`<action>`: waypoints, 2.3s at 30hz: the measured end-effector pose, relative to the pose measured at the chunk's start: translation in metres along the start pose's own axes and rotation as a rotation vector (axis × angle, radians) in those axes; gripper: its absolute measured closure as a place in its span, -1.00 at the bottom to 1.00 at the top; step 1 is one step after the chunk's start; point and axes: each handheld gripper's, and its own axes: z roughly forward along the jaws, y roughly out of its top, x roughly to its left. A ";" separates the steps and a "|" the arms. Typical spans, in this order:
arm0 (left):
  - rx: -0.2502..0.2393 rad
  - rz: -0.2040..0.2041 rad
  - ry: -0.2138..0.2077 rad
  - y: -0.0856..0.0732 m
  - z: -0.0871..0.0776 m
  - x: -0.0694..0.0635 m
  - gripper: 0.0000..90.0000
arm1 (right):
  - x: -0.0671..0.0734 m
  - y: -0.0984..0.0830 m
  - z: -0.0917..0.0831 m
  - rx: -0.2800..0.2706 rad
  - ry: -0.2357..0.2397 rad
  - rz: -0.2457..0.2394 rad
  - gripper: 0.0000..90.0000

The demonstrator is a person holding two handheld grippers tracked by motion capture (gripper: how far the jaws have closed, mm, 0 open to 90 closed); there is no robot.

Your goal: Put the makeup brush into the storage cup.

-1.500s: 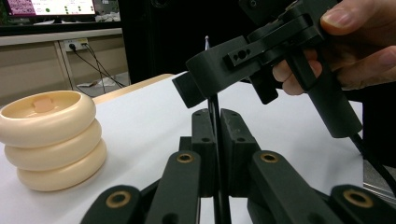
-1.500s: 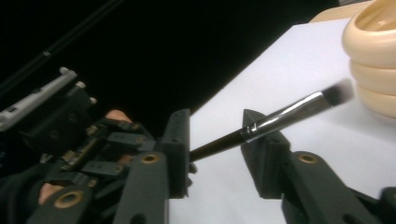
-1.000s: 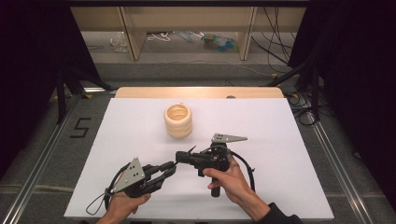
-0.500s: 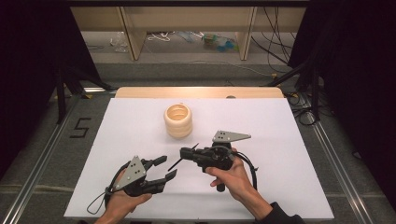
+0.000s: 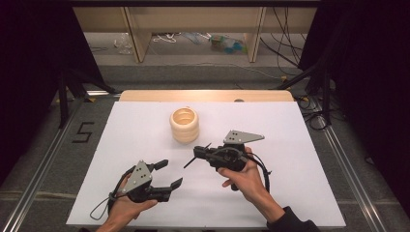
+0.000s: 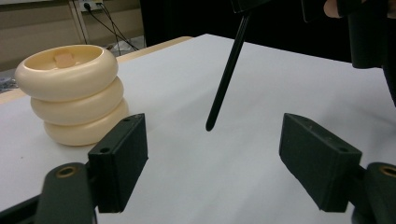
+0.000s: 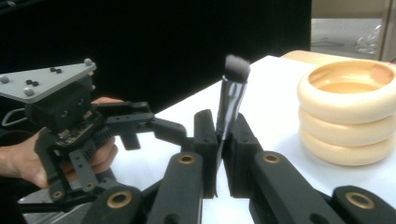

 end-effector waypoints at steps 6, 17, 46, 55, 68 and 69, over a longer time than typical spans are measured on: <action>0.013 -0.004 0.003 -0.001 0.000 0.001 -0.53 | -0.008 0.007 -0.004 -0.002 -0.044 -0.031 0.89; 0.023 0.000 0.009 -0.002 0.001 0.005 -0.53 | -0.020 0.018 -0.008 0.012 -0.098 -0.067 0.89; 0.031 -0.012 0.022 -0.004 0.000 0.008 -0.53 | -0.042 0.042 0.003 0.064 -0.171 -0.106 0.89; 0.026 -0.012 0.018 -0.004 0.001 0.008 -0.53 | -0.042 0.056 0.007 0.063 -0.179 -0.126 0.89; 0.033 -0.010 0.018 -0.004 0.000 0.008 -0.53 | -0.045 0.074 0.014 0.085 -0.196 -0.146 0.89; 0.032 -0.002 0.019 -0.004 0.000 0.008 -0.53 | -0.046 0.075 0.015 0.082 -0.193 -0.147 0.89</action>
